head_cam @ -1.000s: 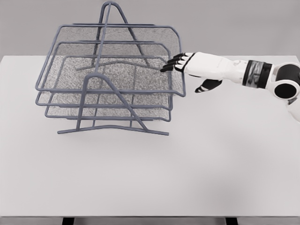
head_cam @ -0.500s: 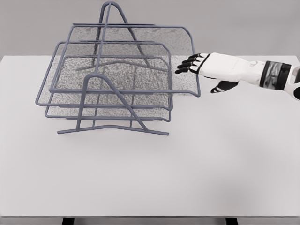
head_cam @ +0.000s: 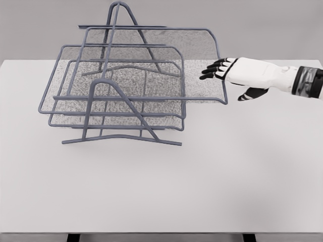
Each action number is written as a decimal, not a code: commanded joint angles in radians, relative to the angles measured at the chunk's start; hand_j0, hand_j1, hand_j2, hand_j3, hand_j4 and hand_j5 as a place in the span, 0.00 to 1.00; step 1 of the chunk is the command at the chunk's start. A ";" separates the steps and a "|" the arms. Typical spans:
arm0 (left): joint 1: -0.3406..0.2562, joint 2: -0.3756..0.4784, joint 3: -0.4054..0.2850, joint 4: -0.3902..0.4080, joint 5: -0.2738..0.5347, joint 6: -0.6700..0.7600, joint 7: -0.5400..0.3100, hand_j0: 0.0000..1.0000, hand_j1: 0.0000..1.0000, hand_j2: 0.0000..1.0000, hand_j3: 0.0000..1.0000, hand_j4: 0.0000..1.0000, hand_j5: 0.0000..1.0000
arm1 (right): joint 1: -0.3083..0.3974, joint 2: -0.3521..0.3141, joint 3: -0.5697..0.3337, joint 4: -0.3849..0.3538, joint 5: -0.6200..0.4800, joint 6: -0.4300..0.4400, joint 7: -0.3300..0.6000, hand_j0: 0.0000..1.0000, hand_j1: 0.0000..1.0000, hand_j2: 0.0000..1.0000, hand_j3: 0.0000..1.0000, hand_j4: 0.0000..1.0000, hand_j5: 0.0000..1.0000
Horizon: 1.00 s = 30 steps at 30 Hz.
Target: Pull out the upper folder box with right arm
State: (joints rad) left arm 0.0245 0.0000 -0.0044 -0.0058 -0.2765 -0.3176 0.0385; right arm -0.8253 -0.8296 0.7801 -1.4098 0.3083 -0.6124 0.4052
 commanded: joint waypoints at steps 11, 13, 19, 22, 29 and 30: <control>0.000 0.000 0.000 0.000 0.000 0.000 0.000 1.00 1.00 1.00 1.00 1.00 1.00 | 0.009 -0.065 -0.002 -0.001 -0.023 0.002 0.000 1.00 1.00 1.00 1.00 1.00 1.00; 0.000 0.000 0.001 0.000 0.000 0.000 0.000 1.00 1.00 1.00 1.00 1.00 1.00 | 0.011 -0.077 -0.004 -0.001 -0.023 0.002 0.000 1.00 1.00 1.00 1.00 1.00 1.00; 0.000 0.000 0.001 0.000 0.000 0.000 0.000 1.00 1.00 1.00 1.00 1.00 1.00 | 0.015 -0.097 -0.004 -0.001 -0.025 0.002 -0.002 1.00 1.00 1.00 1.00 1.00 1.00; 0.000 0.000 0.000 0.000 0.000 0.000 0.000 1.00 1.00 1.00 1.00 1.00 1.00 | 0.017 -0.105 -0.004 -0.001 -0.025 0.002 -0.002 1.00 1.00 1.00 1.00 1.00 1.00; 0.000 0.000 0.001 0.000 0.000 0.000 0.000 1.00 1.00 1.00 1.00 1.00 1.00 | 0.017 -0.135 -0.005 -0.001 -0.055 0.002 -0.002 1.00 1.00 1.00 1.00 1.00 1.00; 0.000 0.000 0.001 0.000 0.000 0.000 0.000 1.00 1.00 1.00 1.00 1.00 1.00 | 0.015 -0.135 -0.007 -0.003 -0.055 0.002 -0.003 1.00 1.00 1.00 1.00 1.00 1.00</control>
State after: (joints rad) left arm 0.0245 0.0000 -0.0043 -0.0059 -0.2765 -0.3176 0.0384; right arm -0.8084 -0.9576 0.7731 -1.4132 0.2533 -0.6118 0.4035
